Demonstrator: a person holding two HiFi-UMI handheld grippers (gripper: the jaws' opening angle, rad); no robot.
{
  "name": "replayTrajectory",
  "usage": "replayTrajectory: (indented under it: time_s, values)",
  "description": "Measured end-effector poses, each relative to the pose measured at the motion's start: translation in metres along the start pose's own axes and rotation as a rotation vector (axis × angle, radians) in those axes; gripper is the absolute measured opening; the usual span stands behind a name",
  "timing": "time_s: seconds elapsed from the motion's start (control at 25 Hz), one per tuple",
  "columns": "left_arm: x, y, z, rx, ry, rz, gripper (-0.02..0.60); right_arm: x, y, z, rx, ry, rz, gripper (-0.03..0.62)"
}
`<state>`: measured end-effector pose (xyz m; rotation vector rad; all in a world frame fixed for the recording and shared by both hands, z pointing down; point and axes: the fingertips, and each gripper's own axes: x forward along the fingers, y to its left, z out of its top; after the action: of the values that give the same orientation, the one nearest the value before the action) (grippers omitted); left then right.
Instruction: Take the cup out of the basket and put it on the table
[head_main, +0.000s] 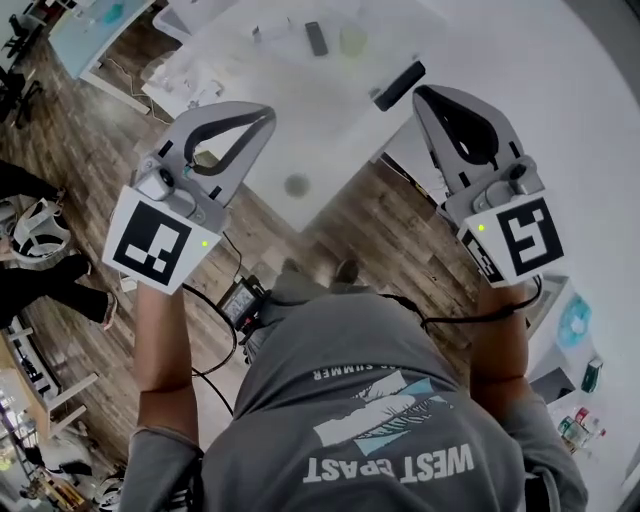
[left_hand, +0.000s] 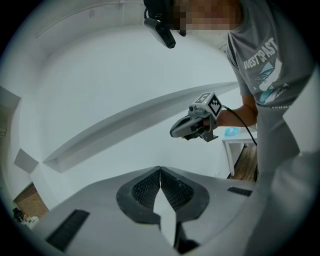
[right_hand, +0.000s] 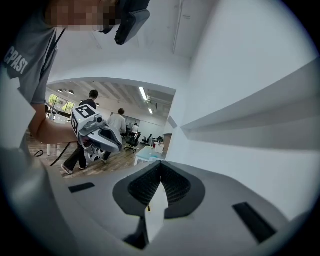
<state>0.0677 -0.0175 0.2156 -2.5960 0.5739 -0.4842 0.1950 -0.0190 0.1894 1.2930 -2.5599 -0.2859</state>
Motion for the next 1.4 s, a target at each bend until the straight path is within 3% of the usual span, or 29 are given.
replayTrajectory:
  time_s: [0.2,0.6,0.88,1.4]
  values:
    - [0.010,0.019,-0.008,-0.016,-0.006,-0.009,0.011,0.017,-0.012,-0.007,0.015,0.014,-0.014,0.012]
    - [0.016,0.092,-0.040,-0.022,-0.105,-0.063,0.011,0.088,-0.026,-0.002,0.001,0.072,-0.119,0.012]
    - [0.019,0.122,-0.056,-0.032,-0.155,-0.092,0.011,0.121,-0.029,0.000,-0.007,0.100,-0.163,0.013]
    - [0.057,0.148,-0.075,-0.084,-0.145,-0.080,0.011,0.176,-0.080,-0.027,0.009,0.143,-0.128,0.014]
